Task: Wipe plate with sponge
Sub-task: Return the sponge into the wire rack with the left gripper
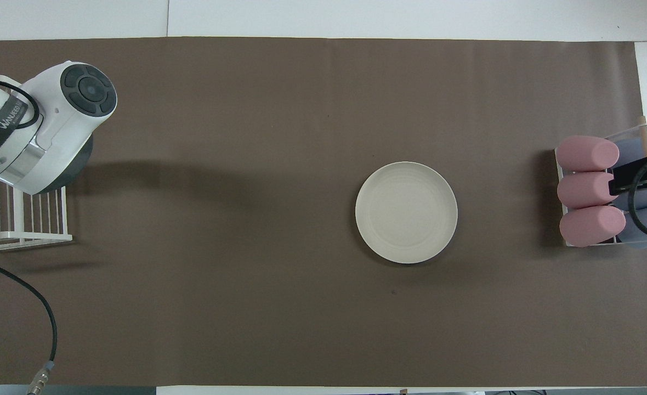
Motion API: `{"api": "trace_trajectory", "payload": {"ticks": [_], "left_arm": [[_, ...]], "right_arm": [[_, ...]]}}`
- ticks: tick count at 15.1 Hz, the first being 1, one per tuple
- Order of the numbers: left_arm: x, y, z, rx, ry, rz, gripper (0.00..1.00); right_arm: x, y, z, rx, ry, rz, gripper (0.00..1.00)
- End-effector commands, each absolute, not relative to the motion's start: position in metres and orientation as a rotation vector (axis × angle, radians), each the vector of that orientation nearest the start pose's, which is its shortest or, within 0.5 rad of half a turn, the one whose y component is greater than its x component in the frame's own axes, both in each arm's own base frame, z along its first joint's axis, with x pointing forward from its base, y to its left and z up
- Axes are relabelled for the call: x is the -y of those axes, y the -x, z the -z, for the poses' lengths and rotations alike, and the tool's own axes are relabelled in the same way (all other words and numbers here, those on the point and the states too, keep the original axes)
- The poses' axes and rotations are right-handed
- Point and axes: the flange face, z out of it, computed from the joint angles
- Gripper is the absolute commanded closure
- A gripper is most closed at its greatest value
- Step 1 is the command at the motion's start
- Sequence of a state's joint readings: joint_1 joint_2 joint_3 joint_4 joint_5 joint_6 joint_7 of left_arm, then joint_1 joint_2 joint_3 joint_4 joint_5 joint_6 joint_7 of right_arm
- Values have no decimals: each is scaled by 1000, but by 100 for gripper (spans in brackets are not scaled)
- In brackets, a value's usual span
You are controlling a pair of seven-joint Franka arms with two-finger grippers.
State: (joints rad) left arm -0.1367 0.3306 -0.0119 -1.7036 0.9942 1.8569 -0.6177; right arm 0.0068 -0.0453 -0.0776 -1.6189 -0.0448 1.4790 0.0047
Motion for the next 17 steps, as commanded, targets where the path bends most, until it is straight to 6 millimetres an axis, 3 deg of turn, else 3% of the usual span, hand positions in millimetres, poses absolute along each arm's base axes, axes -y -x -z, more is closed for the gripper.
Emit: {"api": "trace_trajectory", "payload": {"ticks": [1, 4, 7, 12, 14, 17], "left_arm": [[29, -648, -419, 84, 2220, 268, 0], [32, -649, -424, 118, 2268, 273, 0], [39, -652, -444, 213, 2399, 289, 0], [48, -656, -512, 521, 2719, 319, 0], [31, -646, -539, 625, 2794, 328, 0], [15, -622, -579, 603, 2973, 253, 0]], "right_arm": [[46, -521, -621, -85, 3164, -166, 0], [47, -521, -621, -90, 3164, -168, 0], [46, -521, -621, -88, 3164, -170, 0], [45, -521, -622, -83, 3164, -168, 0], [46, -521, -622, -85, 3164, -168, 0], [46, -521, -622, -85, 3164, -168, 0]]}}
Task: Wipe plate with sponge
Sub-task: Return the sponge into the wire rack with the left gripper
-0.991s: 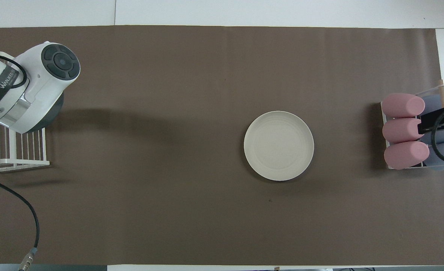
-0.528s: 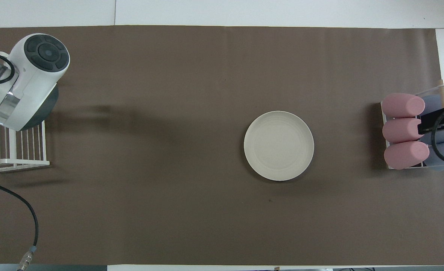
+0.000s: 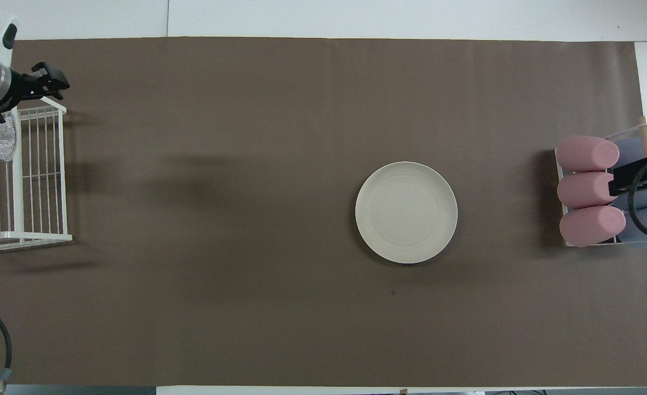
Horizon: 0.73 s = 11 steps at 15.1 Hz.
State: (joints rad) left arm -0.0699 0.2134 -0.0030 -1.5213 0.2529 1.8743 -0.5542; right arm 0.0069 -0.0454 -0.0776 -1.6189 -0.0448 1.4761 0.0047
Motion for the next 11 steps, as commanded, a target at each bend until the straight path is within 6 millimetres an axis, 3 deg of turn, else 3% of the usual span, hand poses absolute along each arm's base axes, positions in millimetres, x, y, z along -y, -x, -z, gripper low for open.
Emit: {"api": "trace_trajectory", "payload": {"ticks": [1, 5, 7, 11], "left_arm": [[17, -609, -594, 557, 3010, 218, 0], [32, -566, -616, 314, 3083, -15, 0], [28, -545, -626, 223, 3147, -107, 0], [46, -536, -623, 135, 3166, -75, 0]], "right_arm": [[45, -521, -622, -83, 3166, -168, 0], [45, -521, -621, -83, 3166, -171, 0], [46, -521, -621, -85, 3164, -173, 0], [45, -521, -621, -83, 3164, -173, 0]]}}
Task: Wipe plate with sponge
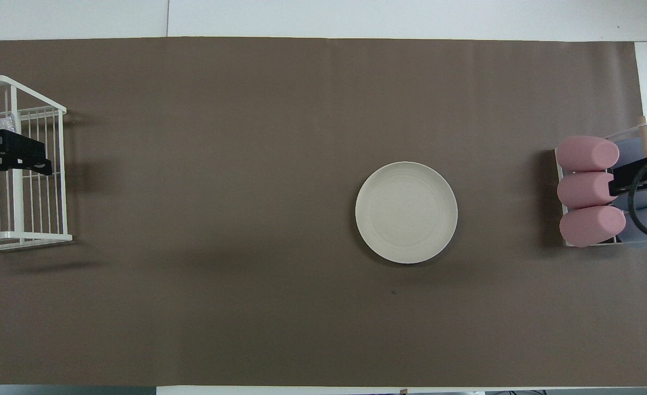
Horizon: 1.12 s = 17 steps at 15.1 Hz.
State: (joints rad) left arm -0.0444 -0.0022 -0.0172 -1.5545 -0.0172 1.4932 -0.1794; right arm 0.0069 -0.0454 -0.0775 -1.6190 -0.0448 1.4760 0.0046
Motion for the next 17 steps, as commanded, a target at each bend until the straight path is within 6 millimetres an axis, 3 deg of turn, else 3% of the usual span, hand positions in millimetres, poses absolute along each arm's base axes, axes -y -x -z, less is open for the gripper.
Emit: {"api": "trace_trajectory", "payload": {"ticks": [1, 4, 6, 17], "left_arm": [[48, -540, -623, 134, 3170, -31, 0], [60, -529, -619, 94, 3165, -101, 0], [57, -523, -622, 97, 3164, -135, 0], [55, -523, -624, 123, 3193, -141, 0]], "right_arm": [[45, -521, -622, -83, 3164, -168, 0], [43, -521, -622, -76, 3165, -168, 0], [43, -521, -622, -76, 3165, -168, 0], [37, -521, -622, -66, 3167, -173, 0]]}}
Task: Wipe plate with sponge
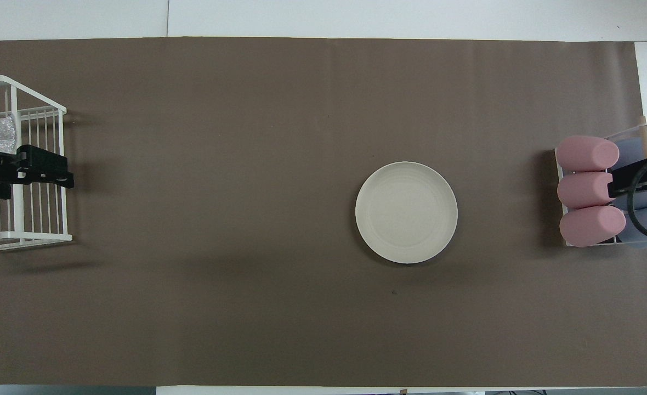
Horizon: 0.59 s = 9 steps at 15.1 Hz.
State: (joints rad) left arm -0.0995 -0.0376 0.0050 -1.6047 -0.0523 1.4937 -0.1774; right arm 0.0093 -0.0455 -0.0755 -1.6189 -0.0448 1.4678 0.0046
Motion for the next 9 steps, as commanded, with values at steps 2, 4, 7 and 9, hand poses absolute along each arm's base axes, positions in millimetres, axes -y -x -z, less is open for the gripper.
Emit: {"api": "trace_trajectory", "payload": {"ticks": [2, 4, 7, 9], "left_arm": [[55, -524, -624, 123, 3195, -129, 0], [55, -524, -623, 123, 3194, -136, 0], [54, -524, -623, 116, 3195, -131, 0], [55, -524, -623, 116, 3193, -130, 0]], "right_arm": [[36, -521, -622, -64, 3168, -173, 0], [36, -521, -622, -61, 3167, -173, 0], [37, -521, -621, -61, 3165, -182, 0], [38, -521, -622, -64, 3165, -177, 0]]}}
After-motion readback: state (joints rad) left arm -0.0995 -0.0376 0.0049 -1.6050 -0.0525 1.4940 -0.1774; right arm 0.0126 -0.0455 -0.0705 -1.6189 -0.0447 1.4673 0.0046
